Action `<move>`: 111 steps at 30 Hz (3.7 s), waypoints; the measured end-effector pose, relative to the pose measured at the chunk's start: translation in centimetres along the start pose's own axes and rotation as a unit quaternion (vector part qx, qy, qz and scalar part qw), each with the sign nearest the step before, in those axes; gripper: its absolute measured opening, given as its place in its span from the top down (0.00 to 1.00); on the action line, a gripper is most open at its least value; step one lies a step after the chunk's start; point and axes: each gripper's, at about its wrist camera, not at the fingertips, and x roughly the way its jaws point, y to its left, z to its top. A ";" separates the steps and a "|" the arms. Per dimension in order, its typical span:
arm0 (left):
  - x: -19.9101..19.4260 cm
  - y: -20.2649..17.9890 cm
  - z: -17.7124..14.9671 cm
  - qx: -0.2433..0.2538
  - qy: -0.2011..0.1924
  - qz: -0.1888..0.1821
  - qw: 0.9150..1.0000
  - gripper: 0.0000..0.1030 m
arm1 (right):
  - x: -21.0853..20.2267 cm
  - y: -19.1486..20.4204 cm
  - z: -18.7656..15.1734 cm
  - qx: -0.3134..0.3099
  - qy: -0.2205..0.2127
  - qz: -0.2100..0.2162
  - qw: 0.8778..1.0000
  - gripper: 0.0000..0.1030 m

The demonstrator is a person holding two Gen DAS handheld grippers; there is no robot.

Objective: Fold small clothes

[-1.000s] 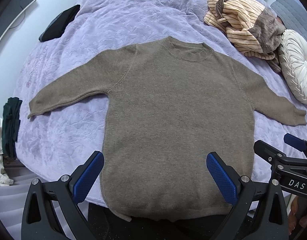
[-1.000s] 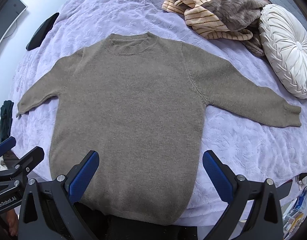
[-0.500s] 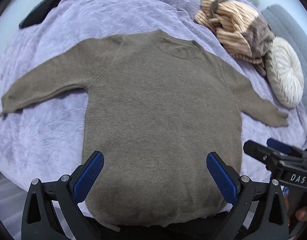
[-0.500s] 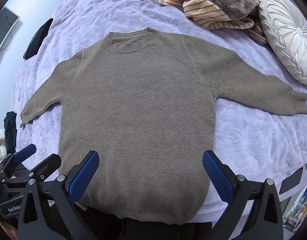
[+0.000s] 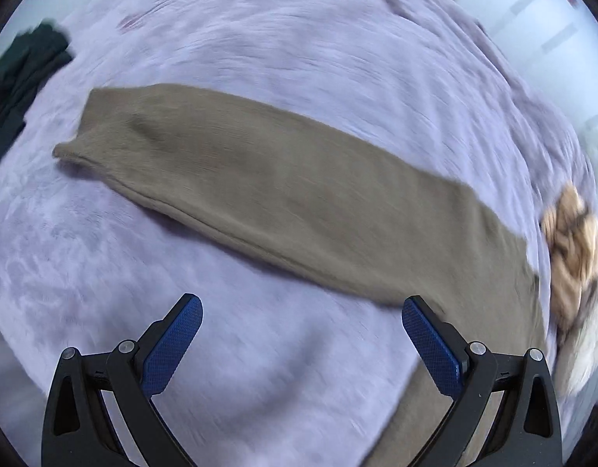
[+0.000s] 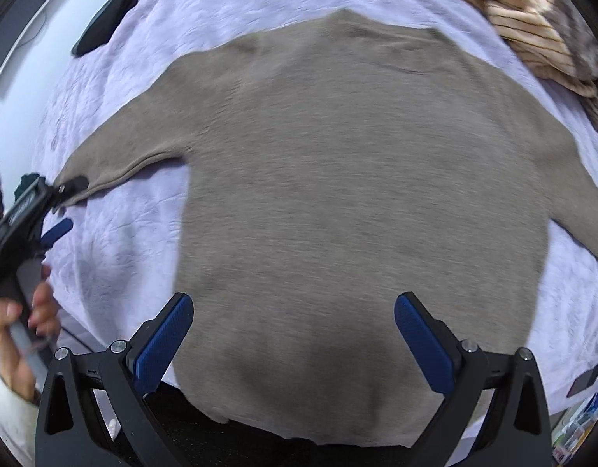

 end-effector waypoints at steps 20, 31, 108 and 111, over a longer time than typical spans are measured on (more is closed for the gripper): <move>5.0 7.2 5.9 -0.116 -0.022 -0.128 0.985 0.70 | 4.7 7.2 1.2 -0.035 0.037 0.017 0.999 0.00; -2.4 -2.8 3.7 0.039 -0.106 -0.142 0.983 0.85 | 3.7 2.5 0.9 -0.002 0.026 0.045 0.999 0.02; 6.5 -18.2 -9.0 0.215 -0.017 0.063 0.974 0.84 | 5.5 -21.6 14.5 0.199 -0.123 0.223 0.946 0.42; 6.9 -18.5 -9.1 0.214 -0.023 0.072 0.974 0.84 | 6.8 -22.3 15.8 0.230 -0.115 0.265 0.929 0.45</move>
